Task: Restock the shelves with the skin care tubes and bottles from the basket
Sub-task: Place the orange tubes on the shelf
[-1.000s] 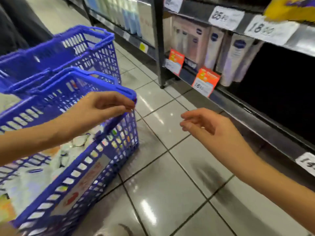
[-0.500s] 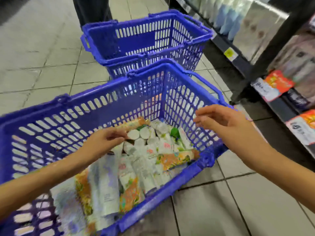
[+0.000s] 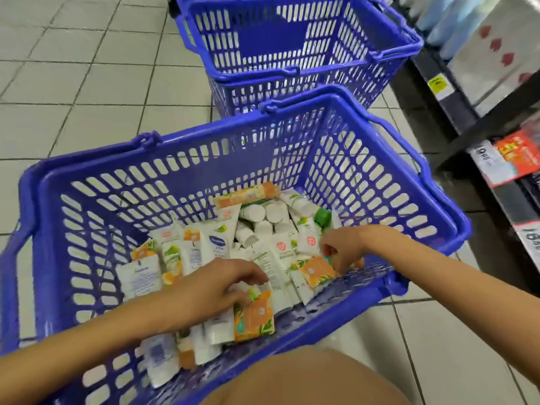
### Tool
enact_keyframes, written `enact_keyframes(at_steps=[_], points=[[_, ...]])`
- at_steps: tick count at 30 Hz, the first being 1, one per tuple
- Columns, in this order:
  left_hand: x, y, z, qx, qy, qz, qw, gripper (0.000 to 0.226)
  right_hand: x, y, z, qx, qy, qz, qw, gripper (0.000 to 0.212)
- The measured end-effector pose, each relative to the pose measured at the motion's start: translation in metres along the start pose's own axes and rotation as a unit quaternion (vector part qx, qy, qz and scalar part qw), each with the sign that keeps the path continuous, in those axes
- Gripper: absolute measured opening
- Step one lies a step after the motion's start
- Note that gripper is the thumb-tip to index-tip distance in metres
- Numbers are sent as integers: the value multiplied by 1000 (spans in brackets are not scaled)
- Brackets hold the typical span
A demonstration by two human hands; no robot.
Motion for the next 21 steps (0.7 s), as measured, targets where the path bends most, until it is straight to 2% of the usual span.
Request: enact_keyframes(at_steps=[2, 4, 5, 6, 7, 9, 10, 12, 13, 14, 16, 17, 19, 21], points=[[-7, 0, -10, -52, -65, -7, 996, 33, -8, -3, -2, 64, -8, -5, 998, 24], [-12, 3, -23, -96, -123, -14, 988, 21, -10, -3, -2, 93, -4, -4, 996, 20], [-16, 3, -29, -108, -139, -12, 984, 18, -9, -2, -2, 88, 2, 0, 996, 27], [-19, 3, -32, -109, -148, -11, 983, 19, -6, 1, -2, 71, 9, 2, 997, 32], [-21, 4, -32, -96, -154, -10, 983, 19, -1, 3, 0, 29, 30, 22, 999, 27], [-24, 4, -27, -49, -160, -23, 986, 19, 15, 1, 9, -111, 92, 102, 984, 17], [-25, 3, -23, -13, -153, -32, 988, 19, 26, -1, 15, -214, 114, 160, 957, 22], [-27, 7, -8, 104, -114, -54, 987, 19, 48, -6, 17, -430, 117, 262, 856, 23], [-29, 13, 1, 181, -77, -68, 978, 22, 58, -8, 17, -502, 121, 301, 802, 19], [-31, 18, 10, 267, -33, -75, 960, 27, 69, -9, 17, -549, 134, 331, 756, 16], [-42, 33, 23, 439, 48, -95, 892, 31, 91, -7, 11, -603, 168, 370, 687, 19], [-51, 44, 30, 484, 82, -112, 864, 26, 103, -5, 5, -622, 178, 392, 654, 23], [-68, 88, 38, 514, 89, -154, 839, 15, 127, 9, -12, -657, 195, 435, 583, 34], [-90, 139, 38, 527, 54, -197, 825, 19, 153, 32, -38, -677, 220, 467, 524, 48]])
Point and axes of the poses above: each hand's wrist, its own x-axis away from the middle knuckle, its own z-axis out of the back of the hand, y = z × x, the point moved 8 cm from there along -x, towards the middle knuckle, and after that the axes turned 14 degrees about -y, right-handed, at the moved point
